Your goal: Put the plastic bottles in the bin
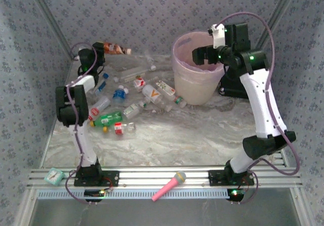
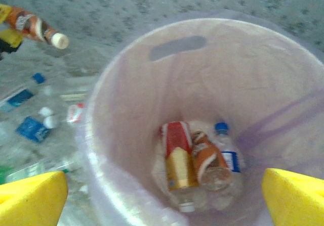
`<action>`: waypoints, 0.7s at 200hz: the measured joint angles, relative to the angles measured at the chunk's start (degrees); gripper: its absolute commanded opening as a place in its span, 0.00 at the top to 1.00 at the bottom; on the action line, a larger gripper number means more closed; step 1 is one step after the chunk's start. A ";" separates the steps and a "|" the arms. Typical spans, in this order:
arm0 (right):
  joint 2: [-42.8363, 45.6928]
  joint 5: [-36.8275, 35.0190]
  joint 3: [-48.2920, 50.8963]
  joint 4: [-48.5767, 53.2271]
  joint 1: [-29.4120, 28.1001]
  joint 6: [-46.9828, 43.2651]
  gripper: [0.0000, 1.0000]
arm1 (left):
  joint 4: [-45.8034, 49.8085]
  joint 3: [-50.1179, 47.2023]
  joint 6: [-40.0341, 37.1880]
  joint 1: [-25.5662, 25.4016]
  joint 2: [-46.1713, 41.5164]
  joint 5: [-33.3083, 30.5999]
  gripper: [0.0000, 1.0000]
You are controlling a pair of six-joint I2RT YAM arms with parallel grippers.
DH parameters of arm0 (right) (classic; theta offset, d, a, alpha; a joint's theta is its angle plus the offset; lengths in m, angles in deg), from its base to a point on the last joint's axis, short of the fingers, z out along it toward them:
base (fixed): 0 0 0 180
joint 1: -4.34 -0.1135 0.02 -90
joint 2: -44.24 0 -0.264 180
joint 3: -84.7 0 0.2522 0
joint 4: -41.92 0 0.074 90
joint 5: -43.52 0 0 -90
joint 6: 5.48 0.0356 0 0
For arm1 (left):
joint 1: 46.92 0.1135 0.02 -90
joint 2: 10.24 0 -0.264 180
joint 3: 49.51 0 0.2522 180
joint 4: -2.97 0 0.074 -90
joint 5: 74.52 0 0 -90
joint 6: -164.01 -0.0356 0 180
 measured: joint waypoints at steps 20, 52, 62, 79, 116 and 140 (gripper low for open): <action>1.55 3.04 0.04 1.09 -3.04 0.02 0.01 | -5.38 -7.39 2.14 -0.20 -7.21 2.71 0.65; 1.73 9.05 0.02 1.97 -8.02 0.46 0.01 | -9.49 -18.51 3.85 -2.27 -17.40 6.64 0.70; 1.27 10.43 -0.59 2.40 -9.75 0.46 0.02 | -9.51 -21.44 3.69 -3.13 -20.28 7.74 0.70; -0.57 12.28 -2.78 3.13 -12.59 0.46 0.04 | -8.61 -25.16 2.29 -4.70 -25.22 10.73 0.70; -6.40 14.80 -6.99 4.13 -15.67 0.46 0.04 | -2.78 -30.64 -3.65 -7.82 -37.18 17.03 0.73; -12.00 15.85 -10.03 4.92 -16.76 0.46 0.06 | 1.73 -33.18 -7.87 -10.21 -43.89 18.49 0.74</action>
